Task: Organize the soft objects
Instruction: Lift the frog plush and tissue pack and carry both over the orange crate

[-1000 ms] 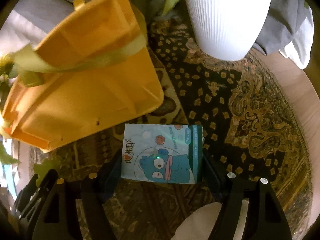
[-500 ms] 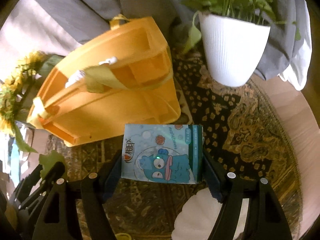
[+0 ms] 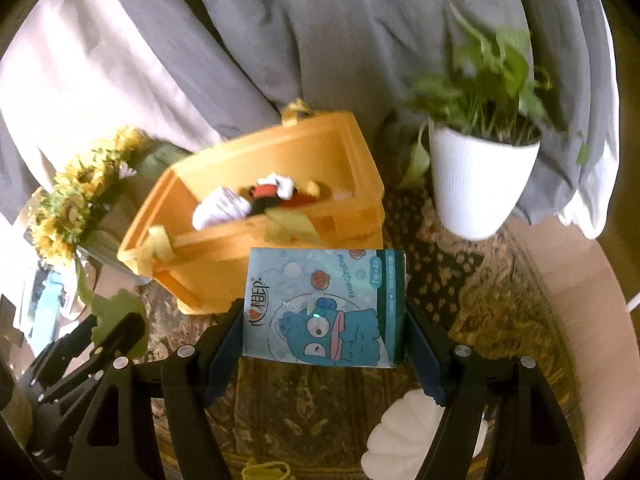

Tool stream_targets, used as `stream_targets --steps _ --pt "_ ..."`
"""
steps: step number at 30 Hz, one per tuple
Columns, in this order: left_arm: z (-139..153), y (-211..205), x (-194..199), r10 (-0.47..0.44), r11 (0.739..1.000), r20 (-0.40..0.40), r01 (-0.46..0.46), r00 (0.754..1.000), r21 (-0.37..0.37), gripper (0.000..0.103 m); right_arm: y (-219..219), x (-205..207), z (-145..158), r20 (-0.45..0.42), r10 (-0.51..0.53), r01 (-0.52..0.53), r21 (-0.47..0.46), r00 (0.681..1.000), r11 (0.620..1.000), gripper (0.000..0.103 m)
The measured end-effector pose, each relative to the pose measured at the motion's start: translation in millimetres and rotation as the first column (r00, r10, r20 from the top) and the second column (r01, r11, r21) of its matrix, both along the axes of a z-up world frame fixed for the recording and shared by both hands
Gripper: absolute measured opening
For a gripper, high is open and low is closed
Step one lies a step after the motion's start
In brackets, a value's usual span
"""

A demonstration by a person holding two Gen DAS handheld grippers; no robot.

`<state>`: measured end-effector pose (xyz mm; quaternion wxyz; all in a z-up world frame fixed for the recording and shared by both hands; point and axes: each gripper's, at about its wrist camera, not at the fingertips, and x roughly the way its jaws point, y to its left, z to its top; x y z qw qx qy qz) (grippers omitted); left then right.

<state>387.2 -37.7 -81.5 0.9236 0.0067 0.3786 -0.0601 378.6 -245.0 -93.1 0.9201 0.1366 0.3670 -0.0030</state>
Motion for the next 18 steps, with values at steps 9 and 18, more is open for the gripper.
stream_targets --steps 9,18 --pt "30 1 -3 -0.006 1.000 0.077 0.006 0.997 -0.006 0.062 6 -3 28 0.101 0.019 -0.015 -0.039 0.995 0.999 0.075" --pt "56 -1 2 -0.014 1.000 0.148 0.013 0.989 0.003 0.062 8 5 51 0.177 0.024 -0.017 -0.043 0.984 0.999 0.075"
